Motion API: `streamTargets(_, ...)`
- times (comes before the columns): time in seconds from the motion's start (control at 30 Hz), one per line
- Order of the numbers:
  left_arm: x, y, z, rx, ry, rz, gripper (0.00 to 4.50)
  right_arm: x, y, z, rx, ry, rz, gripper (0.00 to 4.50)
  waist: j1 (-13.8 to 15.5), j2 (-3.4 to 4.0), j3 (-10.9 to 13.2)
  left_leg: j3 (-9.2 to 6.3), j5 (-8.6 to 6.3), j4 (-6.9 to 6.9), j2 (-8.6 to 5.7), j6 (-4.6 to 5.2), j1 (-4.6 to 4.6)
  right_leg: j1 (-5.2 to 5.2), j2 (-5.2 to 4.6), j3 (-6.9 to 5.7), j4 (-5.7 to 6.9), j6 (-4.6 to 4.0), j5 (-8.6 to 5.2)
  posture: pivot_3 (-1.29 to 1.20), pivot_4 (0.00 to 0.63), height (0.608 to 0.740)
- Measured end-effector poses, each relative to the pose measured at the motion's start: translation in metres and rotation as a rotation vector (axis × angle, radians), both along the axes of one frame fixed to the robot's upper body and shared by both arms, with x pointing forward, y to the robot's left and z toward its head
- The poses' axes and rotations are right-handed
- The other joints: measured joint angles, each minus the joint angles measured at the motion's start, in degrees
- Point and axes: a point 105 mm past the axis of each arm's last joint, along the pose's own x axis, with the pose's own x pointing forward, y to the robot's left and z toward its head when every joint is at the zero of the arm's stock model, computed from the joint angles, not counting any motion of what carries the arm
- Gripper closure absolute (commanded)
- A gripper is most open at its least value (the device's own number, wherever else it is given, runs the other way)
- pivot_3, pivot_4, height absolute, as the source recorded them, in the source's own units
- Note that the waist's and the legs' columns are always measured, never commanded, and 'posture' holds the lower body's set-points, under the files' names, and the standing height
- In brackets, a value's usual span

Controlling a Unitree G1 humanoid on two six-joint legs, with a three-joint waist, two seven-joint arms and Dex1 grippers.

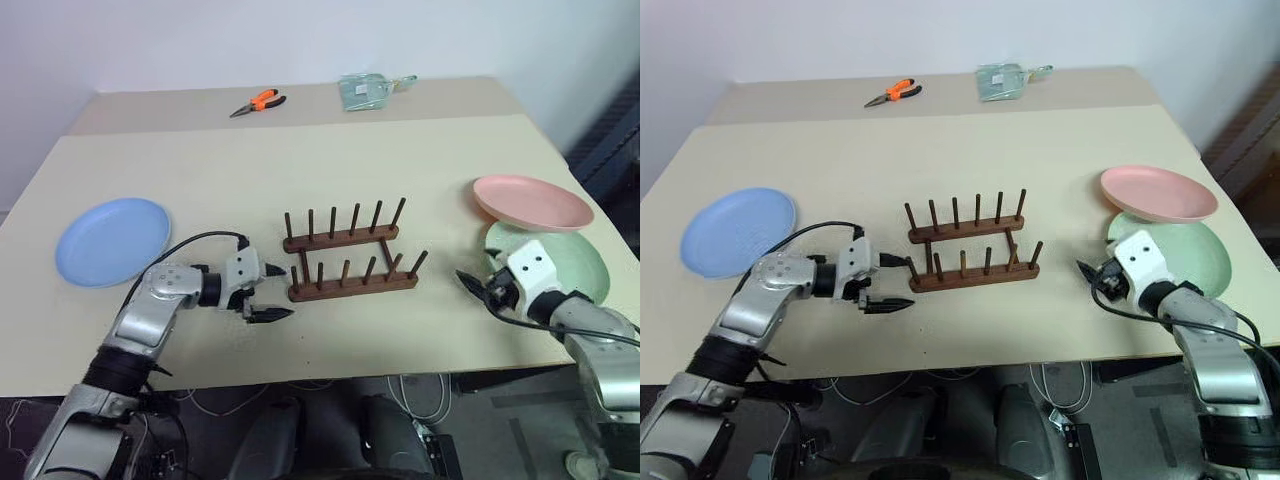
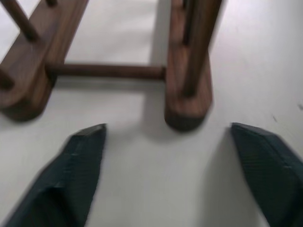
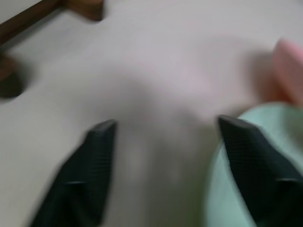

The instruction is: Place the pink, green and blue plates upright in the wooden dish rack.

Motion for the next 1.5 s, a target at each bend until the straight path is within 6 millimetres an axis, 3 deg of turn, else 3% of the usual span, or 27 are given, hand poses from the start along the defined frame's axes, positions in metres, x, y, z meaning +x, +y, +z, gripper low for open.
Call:
streamTargets(0.13,-0.021,0.012,-0.002,0.000,0.078,0.031,3.42,-0.023,0.023,-0.004,0.053,0.091,0.126,4.48,-0.54,0.08,-0.03,0.22,-0.02,-0.06,0.24,0.00,0.21,0.10,0.07,0.06,-0.01,-0.14,-0.13,0.00,0.150,0.739)
streamTargets(0.17,-0.027,0.010,-0.003,-0.019,0.109,0.034,3.78,-0.029,0.032,-0.003,0.071,0.114,0.170,4.50,-0.45,0.11,-0.05,0.24,-0.05,-0.06,0.27,0.00,0.23,0.14,0.06,0.06,-0.02,-0.13,-0.15,0.00,0.150,0.739)
streamTargets(0.33,-0.041,-0.032,-0.009,-0.126,0.182,0.020,3.78,-0.042,0.075,-0.015,0.092,0.197,0.325,4.50,1.03,0.09,-0.08,0.24,-0.10,0.03,0.24,0.06,0.27,0.49,0.01,-0.05,-0.40,-0.16,-0.16,0.00,0.150,0.739)
streamTargets(0.53,-0.023,-0.062,-0.013,-0.211,0.104,0.141,3.78,-0.009,0.080,-0.027,-0.010,0.111,0.219,4.50,1.80,0.08,-0.10,0.25,-0.14,0.04,0.13,0.11,0.49,0.75,-0.04,-0.06,-0.49,-0.22,-0.13,0.00,0.150,0.739)
streamTargets(0.73,0.018,-0.064,-0.011,-0.230,-0.019,0.384,3.78,0.027,0.085,-0.027,-0.046,0.000,0.109,4.50,1.24,-0.02,-0.24,0.24,-0.14,0.04,0.22,0.10,0.71,0.90,0.07,-0.06,-0.44,-0.10,-0.19,0.00,0.150,0.739)
streamTargets(0.97,0.039,-0.051,-0.008,-0.244,-0.077,0.508,3.78,0.047,0.086,-0.026,-0.057,-0.044,0.073,4.50,0.98,-0.03,-0.33,0.24,-0.14,0.03,0.24,0.09,0.72,0.89,0.21,-0.06,-0.42,-0.07,0.00,0.00,0.150,0.739)
streamTargets(1.07,0.040,-0.050,-0.006,-0.246,-0.084,0.511,3.83,0.046,0.083,-0.024,-0.039,-0.022,0.097,3.74,1.02,-0.02,-0.33,0.24,-0.14,0.03,0.24,0.09,0.71,0.89,0.21,-0.06,-0.43,-0.07,0.01,0.00,0.150,0.739)
streamTargets(1.17,0.035,-0.045,-0.006,-0.234,-0.092,0.500,3.83,0.036,0.062,-0.016,-0.113,-0.009,0.130,2.34,1.13,-0.02,-0.32,0.24,-0.21,0.01,0.23,0.07,0.67,0.85,0.20,-0.06,-0.44,0.00,-0.02,0.00,0.150,0.739)
streamTargets(1.23,0.031,-0.041,-0.005,-0.233,-0.087,0.488,3.83,0.031,0.040,0.000,-0.178,-0.037,0.116,1.40,1.03,0.02,-0.31,0.26,-0.28,0.01,0.25,0.02,0.66,0.80,0.21,-0.05,-0.44,0.01,-0.03,0.00,0.150,0.739)
streamTargets(1.37,0.016,-0.045,-0.006,-0.265,-0.038,0.429,3.83,0.030,0.002,0.049,-0.336,-0.150,0.072,1.40,1.12,0.03,-0.28,0.30,-0.30,0.02,0.29,0.01,0.62,0.79,0.21,-0.04,-0.45,-0.10,-0.10,0.00,0.150,0.739)
streamTargets(1.5,0.004,-0.058,-0.001,-0.327,0.034,0.345,3.83,0.033,-0.029,0.065,-0.504,-0.169,0.005,1.40,1.40,-0.05,-0.23,0.32,-0.30,0.06,0.30,0.02,0.56,0.78,0.19,-0.06,-0.49,-0.19,-0.15,0.00,0.150,0.739)
